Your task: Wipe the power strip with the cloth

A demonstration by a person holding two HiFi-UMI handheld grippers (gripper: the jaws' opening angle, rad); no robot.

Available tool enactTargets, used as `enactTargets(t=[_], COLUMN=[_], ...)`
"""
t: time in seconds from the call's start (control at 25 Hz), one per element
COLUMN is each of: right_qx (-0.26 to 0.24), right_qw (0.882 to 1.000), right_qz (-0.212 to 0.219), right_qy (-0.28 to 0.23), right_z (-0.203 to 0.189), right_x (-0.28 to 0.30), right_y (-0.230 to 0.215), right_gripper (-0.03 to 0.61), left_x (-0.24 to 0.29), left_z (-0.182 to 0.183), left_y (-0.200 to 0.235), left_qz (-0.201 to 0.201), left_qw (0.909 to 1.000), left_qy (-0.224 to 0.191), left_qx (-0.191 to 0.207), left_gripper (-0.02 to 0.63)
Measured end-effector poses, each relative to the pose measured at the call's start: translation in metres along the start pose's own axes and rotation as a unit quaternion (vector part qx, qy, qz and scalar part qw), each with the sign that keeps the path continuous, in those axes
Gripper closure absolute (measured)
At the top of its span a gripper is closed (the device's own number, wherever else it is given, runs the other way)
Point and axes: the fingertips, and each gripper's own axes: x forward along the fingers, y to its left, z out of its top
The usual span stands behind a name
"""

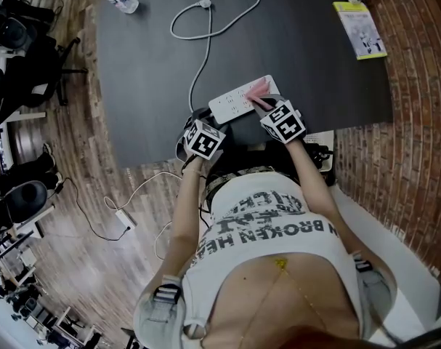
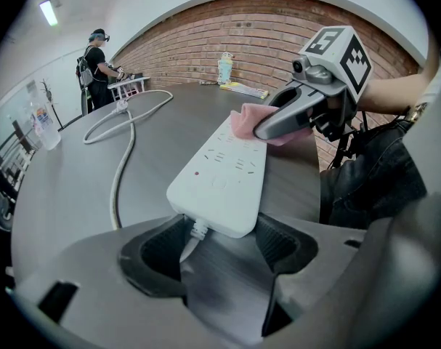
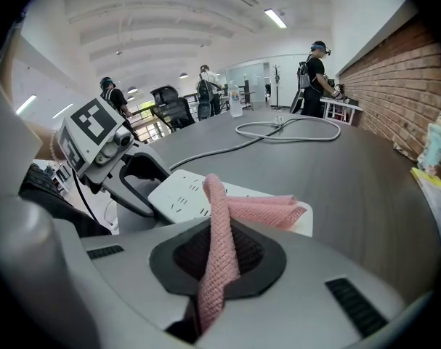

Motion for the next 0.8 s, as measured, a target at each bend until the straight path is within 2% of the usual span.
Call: enactTargets(t=[0.8], right_qx=[0.044], right_qw=[0.998], right_qz=[-0.046], right_qy=[-0.007], right_z=[-0.015], right_x=[-0.017], right_y=[-0.035], right_gripper=[0.563], left_x=[0.002], left_z=[0.0], left_y=[0.0], left_qz=[0.0], left_qw=[1.0], left_qy=[-0.001], left_qx=[0.001], left_gripper=[0.325])
